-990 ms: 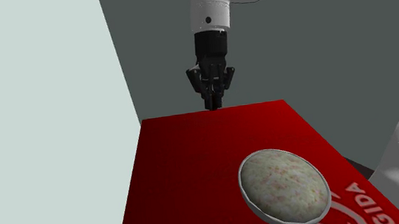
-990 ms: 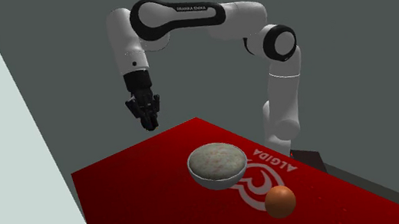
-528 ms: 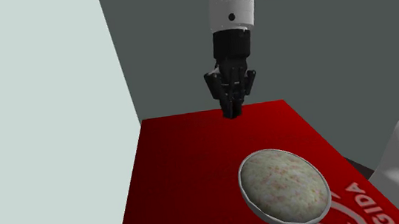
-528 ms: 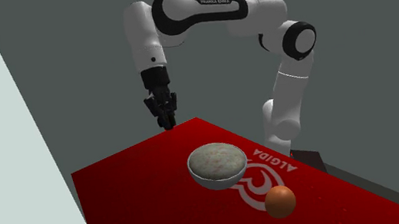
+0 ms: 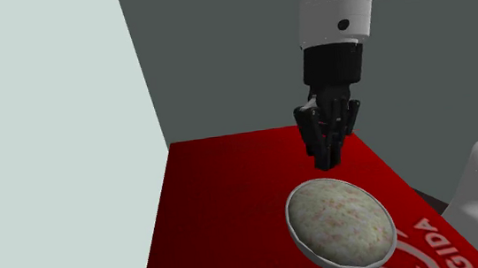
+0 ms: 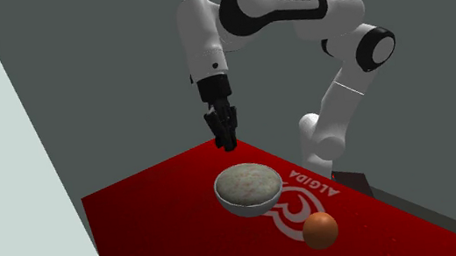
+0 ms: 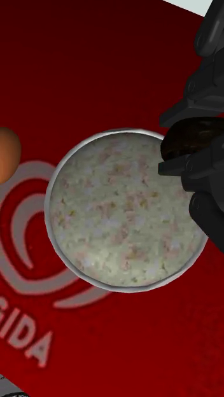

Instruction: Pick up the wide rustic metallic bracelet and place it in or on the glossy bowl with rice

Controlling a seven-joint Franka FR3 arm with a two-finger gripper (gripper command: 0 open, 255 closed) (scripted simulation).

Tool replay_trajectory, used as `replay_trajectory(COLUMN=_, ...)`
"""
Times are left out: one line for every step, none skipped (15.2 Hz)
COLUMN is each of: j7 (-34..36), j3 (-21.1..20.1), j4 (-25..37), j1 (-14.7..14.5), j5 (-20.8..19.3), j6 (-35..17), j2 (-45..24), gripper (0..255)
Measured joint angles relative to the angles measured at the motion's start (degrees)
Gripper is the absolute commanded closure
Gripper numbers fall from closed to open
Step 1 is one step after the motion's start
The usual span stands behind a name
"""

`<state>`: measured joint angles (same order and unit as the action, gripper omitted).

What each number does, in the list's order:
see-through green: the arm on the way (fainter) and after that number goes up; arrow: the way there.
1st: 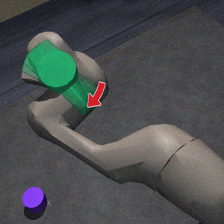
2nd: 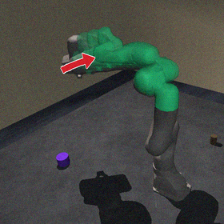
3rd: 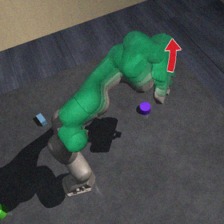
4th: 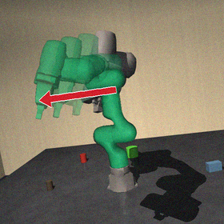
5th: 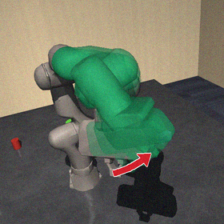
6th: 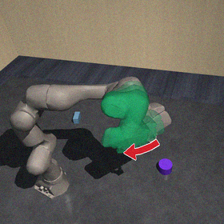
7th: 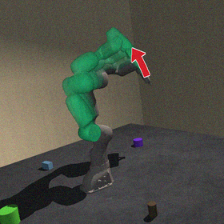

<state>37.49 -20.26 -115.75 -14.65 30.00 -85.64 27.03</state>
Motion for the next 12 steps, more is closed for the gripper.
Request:
replay_trajectory(j7=0.3, j3=0.2, j4=-1.8, j1=-0.5, j5=0.7, j6=0.6, j2=2.4, gripper=255)
replay_trajectory(j7=1.2, j3=-0.3, j4=-3.7, j1=-1.2, j5=1.8, j6=0.6, j2=4.8, gripper=255)
replay_trajectory(j7=1.4, j3=-0.6, j4=-4.7, j1=-1.5, j5=2.2, j6=0.2, j2=5.8, gripper=255)
replay_trajectory(j7=1.4, j3=-0.8, j4=-5.6, j1=-1.7, j5=2.4, j6=-0.1, j2=6.3, gripper=255)
replay_trajectory(j7=1.4, j3=-1.0, j4=-6.4, j1=-1.8, j5=2.7, j6=-0.6, j2=6.7, gripper=255)
replay_trajectory(j7=1.2, j3=-1.1, j4=-7.1, j1=-1.8, j5=2.8, j6=-1.1, j2=6.9, gripper=255)
replay_trajectory(j7=0.9, j3=-1.1, j4=-8.1, j1=-1.9, j5=2.9, j6=-1.6, j2=7.3, gripper=255)
replay_trajectory(j7=0.6, j3=-1.3, j4=-9.0, j1=-1.9, j5=3.1, j6=-2.3, j2=7.5, gripper=255)
replay_trajectory(j7=0.3, j3=-1.4, j4=-9.9, j1=-2.0, j5=3.2, j6=-3.0, j2=7.7, gripper=255)
replay_trajectory(j7=-0.1, j3=-1.4, j4=-10.8, j1=-2.0, j5=3.2, j6=-3.5, j2=7.9, gripper=255)
replay_trajectory(j7=-0.2, j3=-1.7, j4=-11.7, j1=-2.1, j5=3.5, j6=-4.3, j2=8.0, gripper=255)
replay_trajectory(j7=-0.4, j3=-1.9, j4=-12.3, j1=-2.1, j5=3.6, j6=-4.9, j2=8.0, gripper=255)
